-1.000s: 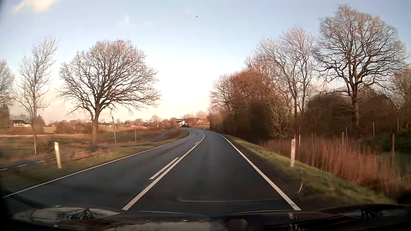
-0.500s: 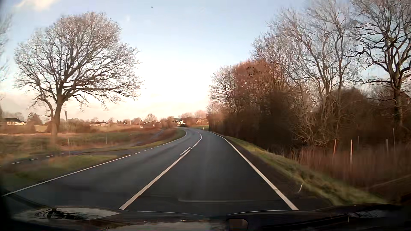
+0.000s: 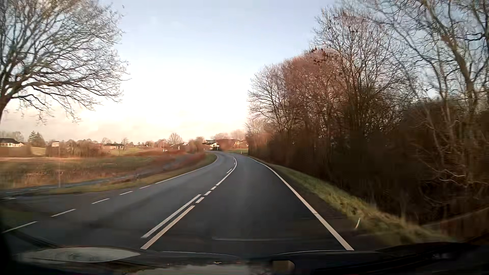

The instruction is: Follow the waypoints while adhering to traffic rules and regulations

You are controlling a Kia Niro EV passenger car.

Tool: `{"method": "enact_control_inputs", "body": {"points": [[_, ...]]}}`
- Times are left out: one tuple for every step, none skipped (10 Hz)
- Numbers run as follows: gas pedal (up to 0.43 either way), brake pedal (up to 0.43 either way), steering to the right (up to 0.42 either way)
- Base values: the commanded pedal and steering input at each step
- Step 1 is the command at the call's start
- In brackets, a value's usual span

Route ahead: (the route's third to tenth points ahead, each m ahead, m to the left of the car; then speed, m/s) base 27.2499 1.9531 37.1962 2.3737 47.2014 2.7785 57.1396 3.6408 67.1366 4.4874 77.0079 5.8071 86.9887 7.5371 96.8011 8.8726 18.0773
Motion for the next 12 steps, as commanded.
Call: {"method": "enact_control_inputs", "body": {"points": [[0.169, 0.0, -0.002], [0.169, 0.0, -0.002], [0.15, 0.0, -0.003], [0.15, 0.0, -0.004], [0.138, 0.0, -0.004], [0.138, 0.0, -0.004], [0.138, 0.0, -0.005], [0.138, 0.0, -0.006], [0.138, 0.0, -0.007], [0.138, 0.0, -0.007], [0.138, 0.0, -0.007], [0.138, 0.0, -0.007]]}}
